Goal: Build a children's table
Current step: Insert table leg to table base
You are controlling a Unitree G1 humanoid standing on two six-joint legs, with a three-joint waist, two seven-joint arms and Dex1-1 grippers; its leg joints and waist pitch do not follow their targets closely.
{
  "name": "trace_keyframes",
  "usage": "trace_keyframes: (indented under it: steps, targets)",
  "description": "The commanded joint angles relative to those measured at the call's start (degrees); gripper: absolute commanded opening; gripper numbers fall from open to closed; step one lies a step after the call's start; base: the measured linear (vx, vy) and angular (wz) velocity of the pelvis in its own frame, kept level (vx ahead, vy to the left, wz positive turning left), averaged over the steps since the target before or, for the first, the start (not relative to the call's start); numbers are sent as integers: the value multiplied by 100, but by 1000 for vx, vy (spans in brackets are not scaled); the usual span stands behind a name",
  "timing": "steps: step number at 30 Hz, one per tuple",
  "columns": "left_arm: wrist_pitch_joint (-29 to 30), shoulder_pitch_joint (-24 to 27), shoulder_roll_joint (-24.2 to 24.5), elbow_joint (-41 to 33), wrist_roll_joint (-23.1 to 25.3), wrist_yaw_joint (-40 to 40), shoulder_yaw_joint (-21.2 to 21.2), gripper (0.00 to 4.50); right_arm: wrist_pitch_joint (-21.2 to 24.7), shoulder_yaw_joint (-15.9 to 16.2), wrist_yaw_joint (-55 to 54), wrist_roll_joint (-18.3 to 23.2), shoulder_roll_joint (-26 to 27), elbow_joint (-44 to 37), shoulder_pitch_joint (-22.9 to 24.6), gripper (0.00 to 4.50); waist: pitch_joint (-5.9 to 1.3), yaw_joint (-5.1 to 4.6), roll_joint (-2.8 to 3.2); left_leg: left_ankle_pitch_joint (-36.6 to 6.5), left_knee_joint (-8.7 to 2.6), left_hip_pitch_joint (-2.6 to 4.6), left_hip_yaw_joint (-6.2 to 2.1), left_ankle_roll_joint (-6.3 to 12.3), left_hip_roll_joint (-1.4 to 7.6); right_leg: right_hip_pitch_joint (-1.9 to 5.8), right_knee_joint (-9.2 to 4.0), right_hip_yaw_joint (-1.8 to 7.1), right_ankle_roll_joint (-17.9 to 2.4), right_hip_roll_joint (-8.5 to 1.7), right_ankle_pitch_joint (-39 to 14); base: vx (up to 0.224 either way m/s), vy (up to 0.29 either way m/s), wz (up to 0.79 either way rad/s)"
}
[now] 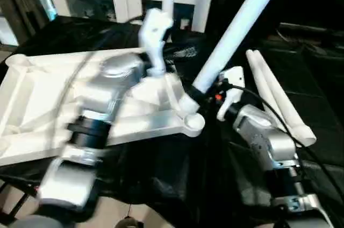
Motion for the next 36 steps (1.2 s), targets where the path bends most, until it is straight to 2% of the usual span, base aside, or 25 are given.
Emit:
trace_keyframes:
  steps: [1,3,4,5,6,7,9,11,13,17,18,19,20,23,24,26,28,30,32,34,36]
  targets:
    - [-120,477,303,-7,179,-711,-450,112,278,-43,-44,10,-108,-83,-68,189,-439,0,26,-655,-360,108,-103,78,275,325,-348,262,-1154,-435,-240,0,0,0]
    - [-306,804,479,35,194,-1147,-710,128,106,-24,-12,-56,-145,-81,-45,189,-445,4,53,-663,-356,127,-96,54,279,296,-342,262,-1178,-438,-185,0,0,0]
    - [-329,841,497,42,198,-1202,-746,138,68,-20,-2,-66,-151,-78,-43,189,-455,17,139,-691,-349,145,-101,18,280,284,-333,264,-1179,-442,-171,0,0,0]
    - [-369,895,523,57,208,-1285,-804,145,2,-13,16,-82,-161,-71,-40,189,-447,2,116,-761,-357,154,-87,-6,286,270,-354,265,-1176,-427,-183,0,0,0]
    - [-410,993,563,83,232,-1419,-933,145,-15,-2,41,-79,-180,-86,-23,189,-447,27,110,-879,-363,173,-91,-62,294,267,-354,263,-1207,-436,-235,0,0,0]
    - [-459,1025,572,98,244,-1463,-975,148,-3,1,41,-72,-184,-98,-15,189,-440,35,130,-954,-365,184,-84,-83,296,251,-364,269,-1221,-438,-279,0,0,0]
    - [-655,1085,538,280,382,-1447,-1108,175,53,-9,12,-44,-182,-148,10,189,-417,38,109,-1201,-394,181,-95,-184,300,262,-383,272,-1217,-444,-505,0,0,0]
    - [-808,1027,483,624,531,-1452,-1192,187,89,7,5,-52,-173,-191,34,189,-402,24,105,-1316,-408,163,-107,-221,289,281,-407,276,-1135,-452,-713,0,0,0]
    - [-1097,926,491,973,725,-1420,-1257,187,109,47,20,-74,-171,-234,59,189,-416,15,90,-1302,-398,160,-110,-221,270,288,-433,287,-1028,-459,-842,0,0,0]
    - [-1423,687,510,1570,945,-1439,-1373,187,47,64,46,-109,-198,-192,43,189,-434,-7,111,-1158,-379,151,-114,-200,266,296,-401,284,-1078,-451,-544,0,0,0]
    - [-1443,652,520,1655,959,-1521,-1417,187,46,71,45,-114,-205,-201,54,189,-450,0,116,-1028,-369,145,-114,-166,273,307,-362,279,-1174,-458,-290,0,0,0]
    - [-1444,649,521,1661,960,-1527,-1421,160,46,72,45,-114,-206,-202,55,189,-450,-2,116,-1012,-367,147,-112,-151,275,304,-358,277,-1204,-455,-232,0,0,0]
    - [-1474,618,502,1751,951,-1670,-1453,154,46,78,40,-119,-220,-221,78,189,-449,-13,163,-1031,-364,154,-110,-145,276,294,-364,272,-1248,-445,-160,0,0,0]
    - [-1520,602,472,1838,960,-1742,-1457,149,49,78,25,-132,-240,-253,110,189,-450,-3,146,-1033,-359,150,-106,-109,277,310,-350,274,-1334,-455,-83,0,0,0]
    - [-1538,596,474,1909,990,-1818,-1491,134,54,71,18,-131,-248,-263,121,189,-442,-4,178,-1154,-358,158,-104,-130,273,304,-376,276,-1326,-455,-249,0,0,0]
    - [-1568,600,474,1983,996,-1924,-1503,109,56,65,14,-131,-249,-264,129,189,-438,-3,167,-1202,-366,159,-109,-143,278,309,-382,277,-1318,-461,-350,0,0,0]
    - [-1574,612,471,2027,973,-1996,-1484,109,52,65,15,-137,-246,-259,136,189,-438,3,172,-1245,-367,163,-110,-150,281,305,-391,279,-1299,-465,-487,0,0,0]
    - [-1636,613,490,2111,1016,-1987,-1476,70,53,77,15,-141,-246,-246,133,189,-443,5,160,-1209,-364,157,-108,-140,282,307,-384,280,-1305,-467,-469,0,0,0]
    - [-1724,610,510,2186,1068,-1988,-1485,66,52,92,14,-141,-247,-234,128,189,-440,7,174,-1190,-369,156,-113,-128,289,303,-385,276,-1305,-470,-478,0,0,0]
    - [-1804,601,524,2280,1154,-1923,-1497,56,46,123,23,-147,-242,-210,108,189,-445,9,163,-1158,-366,152,-113,-114,287,306,-379,276,-1299,-466,-437,0,0,0]
    - [-1866,583,512,2382,1203,-1857,-1474,22,40,155,36,-153,-230,-182,82,189,-441,10,152,-1147,-364,153,-109,-94,285,305,-382,278,-1293,-475,-472,0,0,0]
